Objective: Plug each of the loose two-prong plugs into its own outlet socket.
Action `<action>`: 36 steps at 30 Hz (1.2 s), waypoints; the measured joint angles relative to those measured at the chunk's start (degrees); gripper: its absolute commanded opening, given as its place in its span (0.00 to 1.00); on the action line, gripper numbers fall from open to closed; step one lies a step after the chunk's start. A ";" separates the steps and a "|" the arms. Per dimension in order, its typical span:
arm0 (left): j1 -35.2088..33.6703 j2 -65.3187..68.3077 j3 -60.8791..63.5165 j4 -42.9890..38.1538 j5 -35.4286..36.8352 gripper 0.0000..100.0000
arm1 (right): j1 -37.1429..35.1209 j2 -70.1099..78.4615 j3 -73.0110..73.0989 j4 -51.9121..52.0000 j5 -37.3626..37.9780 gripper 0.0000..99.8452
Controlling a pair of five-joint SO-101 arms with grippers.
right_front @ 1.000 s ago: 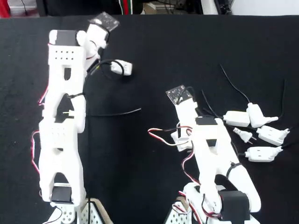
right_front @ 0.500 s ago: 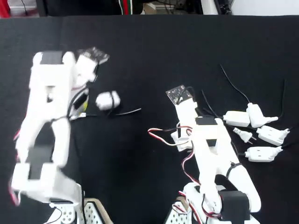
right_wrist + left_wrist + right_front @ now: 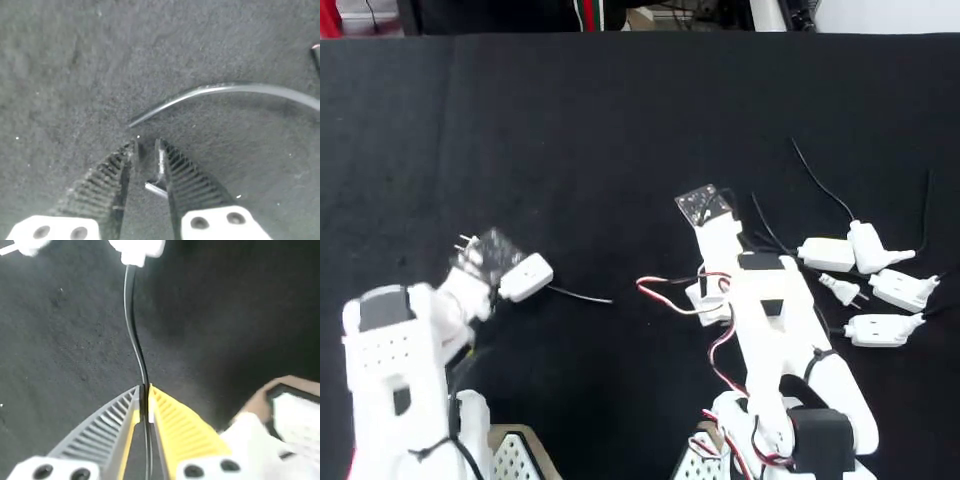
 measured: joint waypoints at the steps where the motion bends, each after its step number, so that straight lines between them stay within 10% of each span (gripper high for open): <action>1: -1.05 -1.76 2.64 -1.85 -2.20 0.04 | 0.00 0.00 0.00 0.00 0.00 0.06; 9: -0.97 -11.69 4.31 -1.93 0.09 0.33 | 0.00 0.00 0.00 0.00 0.00 0.06; 18: 25.14 -22.33 0.79 2.20 13.01 0.33 | 0.00 0.00 0.00 0.00 0.00 0.06; 26: 28.04 -16.00 13.63 -27.08 20.57 0.33 | 0.00 0.00 0.00 0.00 0.00 0.06; 36: 26.37 13.98 5.27 -37.63 21.01 0.33 | 0.00 0.00 0.00 0.00 0.00 0.06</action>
